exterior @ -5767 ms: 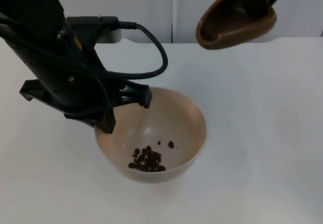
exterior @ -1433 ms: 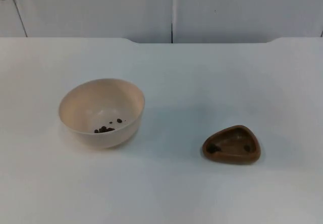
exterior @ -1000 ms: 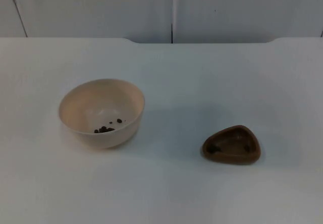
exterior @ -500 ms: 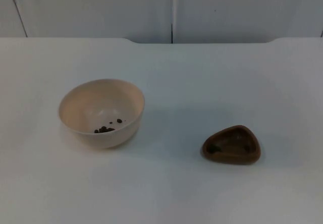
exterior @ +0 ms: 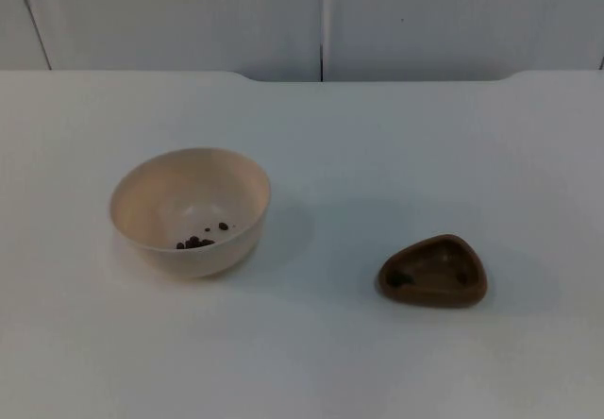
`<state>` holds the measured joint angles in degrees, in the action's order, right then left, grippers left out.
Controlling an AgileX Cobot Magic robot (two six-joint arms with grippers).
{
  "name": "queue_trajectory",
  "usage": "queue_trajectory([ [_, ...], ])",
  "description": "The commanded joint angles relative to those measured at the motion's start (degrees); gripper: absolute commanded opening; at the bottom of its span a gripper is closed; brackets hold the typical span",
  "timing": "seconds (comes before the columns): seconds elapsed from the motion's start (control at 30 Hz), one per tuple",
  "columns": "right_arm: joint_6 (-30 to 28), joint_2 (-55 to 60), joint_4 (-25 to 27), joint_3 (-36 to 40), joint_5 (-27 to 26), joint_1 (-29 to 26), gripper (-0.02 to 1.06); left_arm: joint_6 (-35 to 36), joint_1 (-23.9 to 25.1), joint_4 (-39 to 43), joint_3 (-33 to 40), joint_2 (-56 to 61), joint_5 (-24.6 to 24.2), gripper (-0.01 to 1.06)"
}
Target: Pick up the bowl with the left hand and pour the coffee beans from the cup into the bowl with the right hand.
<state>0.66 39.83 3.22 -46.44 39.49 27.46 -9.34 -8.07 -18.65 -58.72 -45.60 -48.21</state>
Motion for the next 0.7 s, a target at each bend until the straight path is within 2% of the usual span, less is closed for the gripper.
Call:
queue_trajectory([
  [0.0,-0.32,-3.94,0.06,1.83,1.23,-0.19,0.82,-1.52,0.11,-0.48,0.22,3.66,-2.51,0.79],
  [0.27,-0.32,-11.18,0.06,4.79,4.94,-0.19,0.82,-2.38,0.11,-0.20,0.22,11.88,-6.95,0.79],
  [0.4,-0.32,-14.95,0.06,5.00,6.31,-0.19,0.82,-2.38,0.11,-0.19,2.39,16.17,-6.66,0.79],
  [0.57,-0.32,-19.68,0.06,5.00,9.22,-0.19,0.82,-2.38,0.11,-0.19,13.34,24.42,-6.39,0.79],
  [0.67,-0.66,-21.68,0.06,5.00,11.03,-0.19,0.82,-2.38,0.11,0.39,17.08,27.40,-6.51,0.79],
])
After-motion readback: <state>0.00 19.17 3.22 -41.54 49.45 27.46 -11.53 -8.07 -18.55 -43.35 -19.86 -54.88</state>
